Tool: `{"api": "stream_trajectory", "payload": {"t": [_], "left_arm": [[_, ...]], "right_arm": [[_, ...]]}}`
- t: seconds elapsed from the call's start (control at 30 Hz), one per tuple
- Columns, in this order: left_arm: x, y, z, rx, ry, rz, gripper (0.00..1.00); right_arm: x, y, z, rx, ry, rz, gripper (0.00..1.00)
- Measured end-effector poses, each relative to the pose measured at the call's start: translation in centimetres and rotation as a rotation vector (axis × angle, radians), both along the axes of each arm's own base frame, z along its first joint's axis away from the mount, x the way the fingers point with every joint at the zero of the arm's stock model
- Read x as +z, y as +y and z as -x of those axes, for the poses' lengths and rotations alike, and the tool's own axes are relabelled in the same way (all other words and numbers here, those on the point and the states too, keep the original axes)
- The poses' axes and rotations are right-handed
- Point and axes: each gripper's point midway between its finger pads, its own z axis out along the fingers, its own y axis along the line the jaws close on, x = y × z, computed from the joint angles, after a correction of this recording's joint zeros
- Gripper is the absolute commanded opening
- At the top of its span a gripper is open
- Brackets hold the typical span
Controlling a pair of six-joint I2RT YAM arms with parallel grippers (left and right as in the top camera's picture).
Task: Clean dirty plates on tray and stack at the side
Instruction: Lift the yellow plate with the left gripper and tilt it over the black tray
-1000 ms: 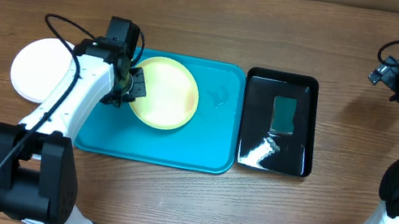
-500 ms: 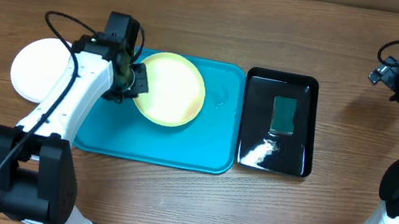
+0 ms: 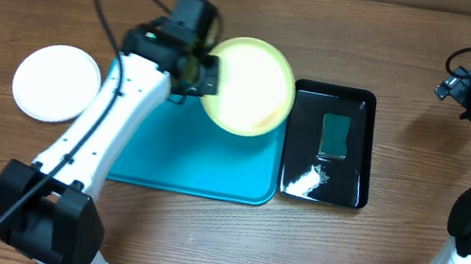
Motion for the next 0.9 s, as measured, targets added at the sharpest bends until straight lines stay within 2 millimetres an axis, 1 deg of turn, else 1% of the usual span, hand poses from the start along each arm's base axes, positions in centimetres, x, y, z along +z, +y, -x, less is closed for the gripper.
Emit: {"api": "stream_trajectory", "payload": {"t": [0.07,0.27,0.47,0.57,0.7,0.8,0.9], "left_arm": [[0.5,-2.2,0.2,-0.05,-0.032,-0.007,0.04],[1.2,-7.6,1.5,-0.171,-0.12,-0.069,0.04],[2.6,-12.1,2.9,-0.25,-0.257,-0.165,0.04],[3.4,-13.7,3.6,-0.268,-0.324,-0.209,0.04],[4.5,-14.9,3.8,-0.266,-0.408,-0.25,0.04],[5.1,-15.1,3.5,-0.265,-0.447,-0.273,0.04],[5.6,-14.8,3.1,-0.259,-0.478,-0.304,0.04]], "right_arm": [[0.0,0.0,0.0,0.0,0.0,0.0,1.0],[0.0,0.0,0.0,0.0,0.0,0.0,1.0],[0.0,0.0,0.0,0.0,0.0,0.0,1.0],[0.0,0.0,0.0,-0.001,-0.001,0.0,1.0],[0.0,0.0,0.0,0.0,0.0,0.0,1.0],[0.0,0.0,0.0,0.0,0.0,0.0,1.0],[0.0,0.0,0.0,0.0,0.0,0.0,1.0]]}}
